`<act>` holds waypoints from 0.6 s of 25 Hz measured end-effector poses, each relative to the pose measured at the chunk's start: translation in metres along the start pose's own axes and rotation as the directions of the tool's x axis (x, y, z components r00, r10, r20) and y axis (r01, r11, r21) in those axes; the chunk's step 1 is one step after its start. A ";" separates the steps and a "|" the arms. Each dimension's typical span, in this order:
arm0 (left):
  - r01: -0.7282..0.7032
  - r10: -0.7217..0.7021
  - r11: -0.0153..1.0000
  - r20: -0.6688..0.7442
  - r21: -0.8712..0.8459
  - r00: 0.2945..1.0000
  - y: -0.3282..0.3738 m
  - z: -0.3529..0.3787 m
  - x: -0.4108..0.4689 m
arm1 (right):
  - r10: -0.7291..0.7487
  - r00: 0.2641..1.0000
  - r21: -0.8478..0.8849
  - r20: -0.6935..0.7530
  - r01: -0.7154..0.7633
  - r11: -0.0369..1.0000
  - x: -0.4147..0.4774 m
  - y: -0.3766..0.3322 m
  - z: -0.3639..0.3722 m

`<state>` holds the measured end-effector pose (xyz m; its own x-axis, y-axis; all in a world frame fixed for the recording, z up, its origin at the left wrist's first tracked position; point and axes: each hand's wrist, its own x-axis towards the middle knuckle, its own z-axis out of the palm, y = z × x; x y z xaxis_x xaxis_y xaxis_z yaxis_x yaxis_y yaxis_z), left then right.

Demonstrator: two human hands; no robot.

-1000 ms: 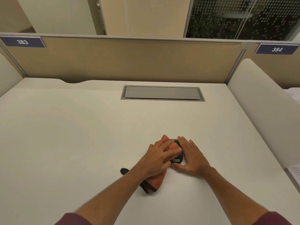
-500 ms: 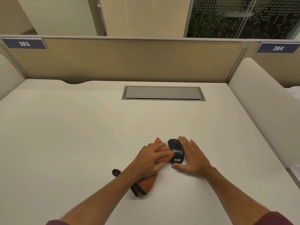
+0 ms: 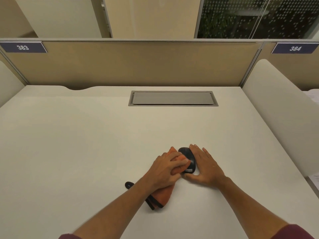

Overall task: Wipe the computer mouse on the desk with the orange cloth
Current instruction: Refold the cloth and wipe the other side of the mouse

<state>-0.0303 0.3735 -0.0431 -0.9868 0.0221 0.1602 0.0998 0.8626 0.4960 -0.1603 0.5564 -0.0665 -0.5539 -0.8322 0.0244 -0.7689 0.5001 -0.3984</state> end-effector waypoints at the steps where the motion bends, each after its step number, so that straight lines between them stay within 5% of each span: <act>1: -0.046 0.046 0.999 -0.006 0.002 0.999 -0.003 -0.003 -0.003 | 0.002 1.000 0.001 -0.005 -0.002 1.000 0.000 -0.001 0.000; 3: -0.061 0.062 0.998 -0.039 0.007 0.997 -0.009 -0.010 -0.005 | -0.002 1.000 0.002 -0.005 0.002 1.000 0.000 0.000 -0.001; 6: 0.098 -0.104 0.994 -0.149 -0.051 0.983 -0.008 -0.014 0.004 | -0.010 1.000 -0.009 0.007 0.010 1.000 0.000 0.001 -0.001; 15: 0.310 -0.316 0.929 -0.003 0.204 0.949 0.008 -0.007 0.036 | -0.016 1.000 -0.012 0.021 0.016 1.000 0.002 0.002 0.000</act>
<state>-0.0637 0.3777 -0.0274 -0.9674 -0.2533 -0.0021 -0.2393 0.9110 0.3360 -0.1627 0.5561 -0.0669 -0.5351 -0.8447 0.0118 -0.7814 0.4896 -0.3869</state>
